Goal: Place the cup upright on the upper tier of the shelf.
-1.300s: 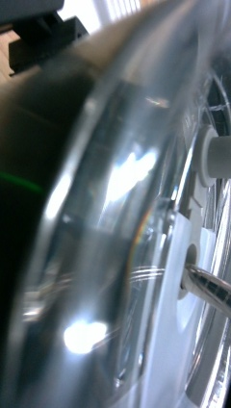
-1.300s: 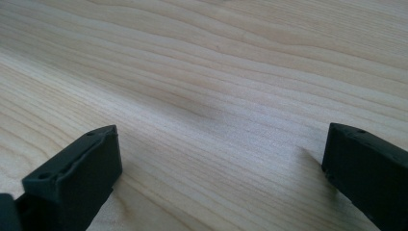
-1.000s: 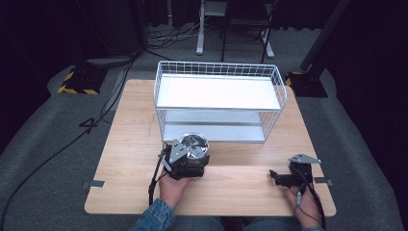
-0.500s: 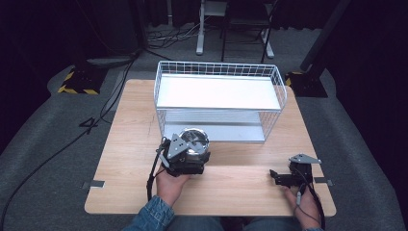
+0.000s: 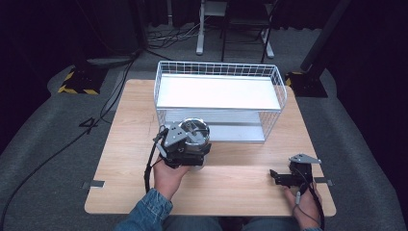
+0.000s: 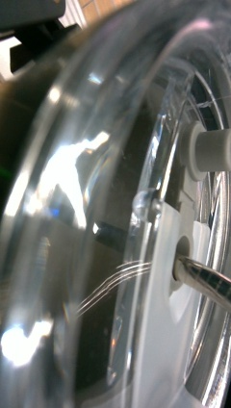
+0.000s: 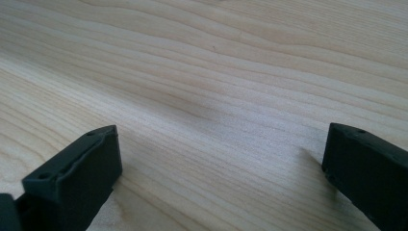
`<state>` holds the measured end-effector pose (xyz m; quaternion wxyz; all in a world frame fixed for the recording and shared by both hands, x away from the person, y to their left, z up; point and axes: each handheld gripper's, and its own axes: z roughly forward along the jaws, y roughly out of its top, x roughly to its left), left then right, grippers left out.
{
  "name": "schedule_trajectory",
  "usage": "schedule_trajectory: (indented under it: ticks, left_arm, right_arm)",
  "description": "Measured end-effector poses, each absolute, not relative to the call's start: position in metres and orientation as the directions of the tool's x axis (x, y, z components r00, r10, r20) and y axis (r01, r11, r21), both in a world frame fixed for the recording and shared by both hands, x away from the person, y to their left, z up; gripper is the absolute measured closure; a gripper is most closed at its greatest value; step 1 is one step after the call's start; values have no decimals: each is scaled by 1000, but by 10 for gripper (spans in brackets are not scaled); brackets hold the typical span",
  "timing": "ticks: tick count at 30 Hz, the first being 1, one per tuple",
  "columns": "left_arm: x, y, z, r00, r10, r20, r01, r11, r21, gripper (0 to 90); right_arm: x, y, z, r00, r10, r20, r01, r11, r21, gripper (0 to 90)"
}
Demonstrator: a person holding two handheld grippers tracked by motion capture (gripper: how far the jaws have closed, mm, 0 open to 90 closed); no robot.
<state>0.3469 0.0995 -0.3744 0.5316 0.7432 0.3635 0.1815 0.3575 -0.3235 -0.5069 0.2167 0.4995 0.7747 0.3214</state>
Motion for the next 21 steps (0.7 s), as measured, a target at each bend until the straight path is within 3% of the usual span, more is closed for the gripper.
schedule_trajectory:
  ticks: [21]
  left_arm:
    - [373, 99, -315, 696, 709, -111, 336, -185, 924, 25]
  right_arm:
    - [358, -324, -507, -407, 913, -15, 634, 294, 715, 3]
